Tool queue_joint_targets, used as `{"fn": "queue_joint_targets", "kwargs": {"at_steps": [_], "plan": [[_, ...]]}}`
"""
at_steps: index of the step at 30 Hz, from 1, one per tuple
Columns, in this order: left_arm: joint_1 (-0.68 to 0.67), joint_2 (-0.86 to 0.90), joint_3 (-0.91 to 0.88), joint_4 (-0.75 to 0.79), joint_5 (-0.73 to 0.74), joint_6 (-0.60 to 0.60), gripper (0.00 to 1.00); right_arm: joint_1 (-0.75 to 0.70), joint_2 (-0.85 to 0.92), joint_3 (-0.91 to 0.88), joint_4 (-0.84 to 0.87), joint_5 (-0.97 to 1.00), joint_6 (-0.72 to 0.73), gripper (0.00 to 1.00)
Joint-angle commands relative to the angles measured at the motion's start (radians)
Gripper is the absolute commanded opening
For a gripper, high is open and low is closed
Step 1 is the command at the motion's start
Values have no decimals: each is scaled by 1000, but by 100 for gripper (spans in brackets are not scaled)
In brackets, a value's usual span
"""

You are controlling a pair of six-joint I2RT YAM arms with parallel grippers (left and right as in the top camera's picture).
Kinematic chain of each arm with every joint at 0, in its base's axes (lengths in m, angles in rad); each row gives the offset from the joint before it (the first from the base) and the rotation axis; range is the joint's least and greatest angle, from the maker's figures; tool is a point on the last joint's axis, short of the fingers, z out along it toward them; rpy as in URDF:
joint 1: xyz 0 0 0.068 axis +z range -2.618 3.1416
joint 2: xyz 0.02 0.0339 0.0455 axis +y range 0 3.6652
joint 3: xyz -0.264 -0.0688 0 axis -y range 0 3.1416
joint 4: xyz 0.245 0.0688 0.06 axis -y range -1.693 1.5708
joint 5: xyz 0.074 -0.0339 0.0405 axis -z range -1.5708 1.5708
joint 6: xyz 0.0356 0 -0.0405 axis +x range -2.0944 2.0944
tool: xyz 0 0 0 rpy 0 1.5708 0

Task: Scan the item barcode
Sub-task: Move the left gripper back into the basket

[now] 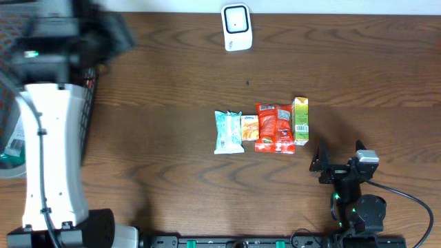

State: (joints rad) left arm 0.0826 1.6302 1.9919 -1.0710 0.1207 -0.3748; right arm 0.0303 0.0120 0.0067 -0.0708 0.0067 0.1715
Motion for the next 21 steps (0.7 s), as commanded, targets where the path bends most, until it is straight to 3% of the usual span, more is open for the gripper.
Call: {"fn": "queue_joint_targets", "kwargs": {"at_steps": [1,5,10,12,13,21], "plan": [[148,11,9,16,-29,-95,65,-4,-5,-1,-4,-5,-12,99],[280,35,8,19,-29,-167,66,-4,-5,-2,-4,-5,-12,99],[381,91,8,18,-66,-169,66,-4,-5,-1,-4,-5,-12,99],[407,130,8,3,-108,-169,68,-4,-5,-1,-4,-5,-12,99],[414,154,8,1,-119,-169,75,-4,-5,-2,-4,-5,-12,99],[431,317,8,-1,-118,-79,77,-4,-5,-1,-4,-5,-12,99]]}}
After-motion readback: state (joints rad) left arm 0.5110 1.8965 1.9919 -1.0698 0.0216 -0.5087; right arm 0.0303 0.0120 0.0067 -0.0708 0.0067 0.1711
